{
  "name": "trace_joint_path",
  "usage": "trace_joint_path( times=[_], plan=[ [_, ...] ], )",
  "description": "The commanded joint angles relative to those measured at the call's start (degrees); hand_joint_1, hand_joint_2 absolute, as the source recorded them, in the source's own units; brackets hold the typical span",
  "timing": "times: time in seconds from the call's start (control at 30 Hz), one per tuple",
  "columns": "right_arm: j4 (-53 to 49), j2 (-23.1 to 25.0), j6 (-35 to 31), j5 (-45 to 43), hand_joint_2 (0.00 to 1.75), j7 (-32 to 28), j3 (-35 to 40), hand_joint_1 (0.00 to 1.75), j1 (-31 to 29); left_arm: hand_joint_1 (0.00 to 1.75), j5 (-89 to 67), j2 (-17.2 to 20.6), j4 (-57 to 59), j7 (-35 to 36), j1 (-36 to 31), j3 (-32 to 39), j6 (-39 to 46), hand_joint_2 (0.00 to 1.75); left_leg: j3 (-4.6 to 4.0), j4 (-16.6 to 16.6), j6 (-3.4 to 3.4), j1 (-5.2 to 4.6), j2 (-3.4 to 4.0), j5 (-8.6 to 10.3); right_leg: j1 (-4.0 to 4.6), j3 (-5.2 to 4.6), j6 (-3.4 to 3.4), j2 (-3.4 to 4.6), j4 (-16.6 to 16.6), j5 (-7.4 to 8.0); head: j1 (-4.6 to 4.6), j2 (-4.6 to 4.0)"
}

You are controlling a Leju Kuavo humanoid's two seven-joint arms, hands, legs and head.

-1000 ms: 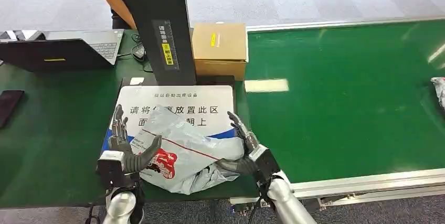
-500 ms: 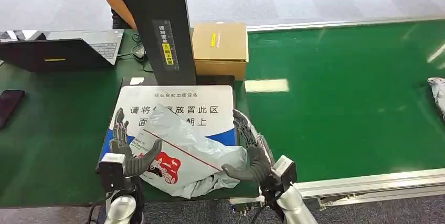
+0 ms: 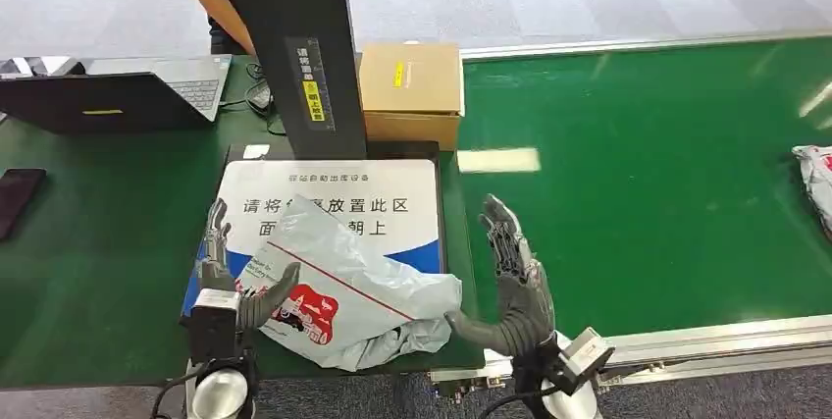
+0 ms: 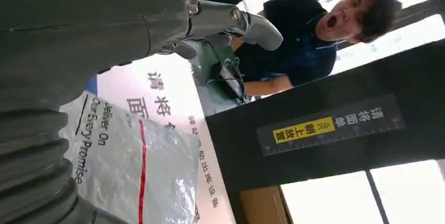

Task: Moved the parcel from conveyor to table for the left to box.

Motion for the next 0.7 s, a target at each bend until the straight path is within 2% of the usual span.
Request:
trace_joint_path(
  times=[0.03,0.3,0.37,0.47,0.7],
  plan=[
    [-6.95,-0.39,0.05,0.81,1.75,-0.53,-3.83,0.00,4.72,0.00,-7.98,5.21,-8.80,3.07,2.69,1.35,-0.65,1.75,0.02,-0.03,-0.01,0.01,0.00,-0.01,0.04,0.01,-0.12,-0.06,0.01,-0.03,0.00,0.00],
    [-7.86,0.64,0.83,1.28,1.75,-0.49,-6.23,0.00,4.60,0.00,-20.24,10.08,-12.85,8.36,2.71,-1.69,-7.32,1.75,0.09,-0.10,0.00,-0.01,0.01,0.03,0.03,0.06,-0.20,-0.10,-0.01,-0.02,0.00,0.00],
    [-6.80,0.85,1.26,1.33,1.75,-0.50,-6.94,0.00,4.14,0.00,-23.10,12.72,-13.65,11.34,2.72,-2.63,-14.58,1.75,0.06,-0.07,-0.01,0.00,0.00,0.02,0.02,0.03,-0.16,-0.08,-0.01,-0.01,0.00,0.00],
    [-5.51,0.93,2.05,1.15,1.75,-0.53,-7.22,0.00,3.55,0.00,-26.37,14.43,-14.05,13.28,3.35,-2.81,-19.57,1.75,0.17,-0.19,-0.01,-0.01,0.04,0.06,0.04,0.11,-0.27,-0.10,-0.07,0.00,0.00,0.00],
    [-3.88,1.18,2.50,1.11,1.75,-0.53,-6.69,0.00,2.31,0.00,-33.06,17.29,-11.82,17.79,2.87,-5.18,-25.83,1.75,0.21,-0.19,-0.01,0.00,0.08,0.03,0.04,0.14,-0.24,-0.05,-0.08,-0.01,0.00,0.00]
  ],
)
